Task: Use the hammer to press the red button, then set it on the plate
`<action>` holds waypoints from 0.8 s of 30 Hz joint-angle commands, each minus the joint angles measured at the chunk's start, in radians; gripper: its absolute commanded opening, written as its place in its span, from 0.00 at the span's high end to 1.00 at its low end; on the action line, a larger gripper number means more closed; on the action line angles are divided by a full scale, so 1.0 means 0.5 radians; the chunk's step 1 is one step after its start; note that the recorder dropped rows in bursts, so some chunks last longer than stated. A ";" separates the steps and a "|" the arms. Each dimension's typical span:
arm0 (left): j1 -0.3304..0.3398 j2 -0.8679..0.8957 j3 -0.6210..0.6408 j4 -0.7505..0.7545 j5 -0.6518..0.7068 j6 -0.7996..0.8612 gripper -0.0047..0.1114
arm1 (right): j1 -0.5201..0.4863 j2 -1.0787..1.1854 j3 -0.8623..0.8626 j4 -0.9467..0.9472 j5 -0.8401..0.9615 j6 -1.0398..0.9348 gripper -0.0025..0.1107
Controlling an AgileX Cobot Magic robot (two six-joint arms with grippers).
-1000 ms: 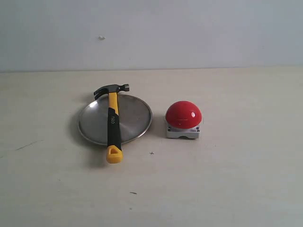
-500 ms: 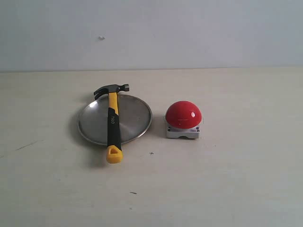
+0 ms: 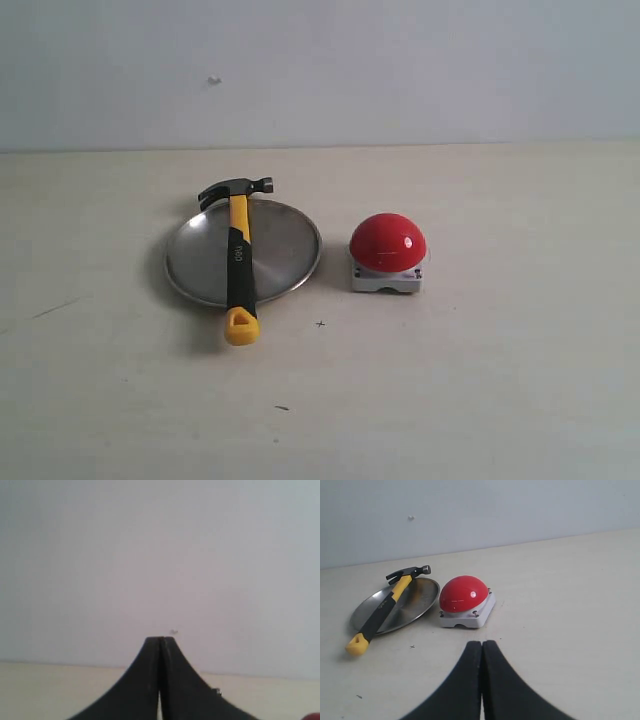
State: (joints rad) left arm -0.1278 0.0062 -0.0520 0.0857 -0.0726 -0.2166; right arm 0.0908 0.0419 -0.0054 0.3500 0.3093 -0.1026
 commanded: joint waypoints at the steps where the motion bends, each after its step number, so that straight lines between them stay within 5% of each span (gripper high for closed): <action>1: 0.003 -0.012 0.010 -0.025 0.357 0.014 0.96 | -0.011 -0.012 0.011 -0.001 -0.010 -0.002 0.98; 4: 0.003 -0.012 0.036 -0.025 0.551 0.012 0.96 | -0.011 -0.012 0.011 -0.001 -0.010 -0.002 0.98; 24: 0.003 -0.012 0.104 -0.025 0.658 0.072 0.96 | -0.011 -0.012 0.011 -0.001 -0.032 -0.002 0.98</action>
State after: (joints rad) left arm -0.1278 0.0062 -0.0031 0.0781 0.2532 -0.1869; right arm 0.0908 0.0419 -0.0054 0.3500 0.3093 -0.1026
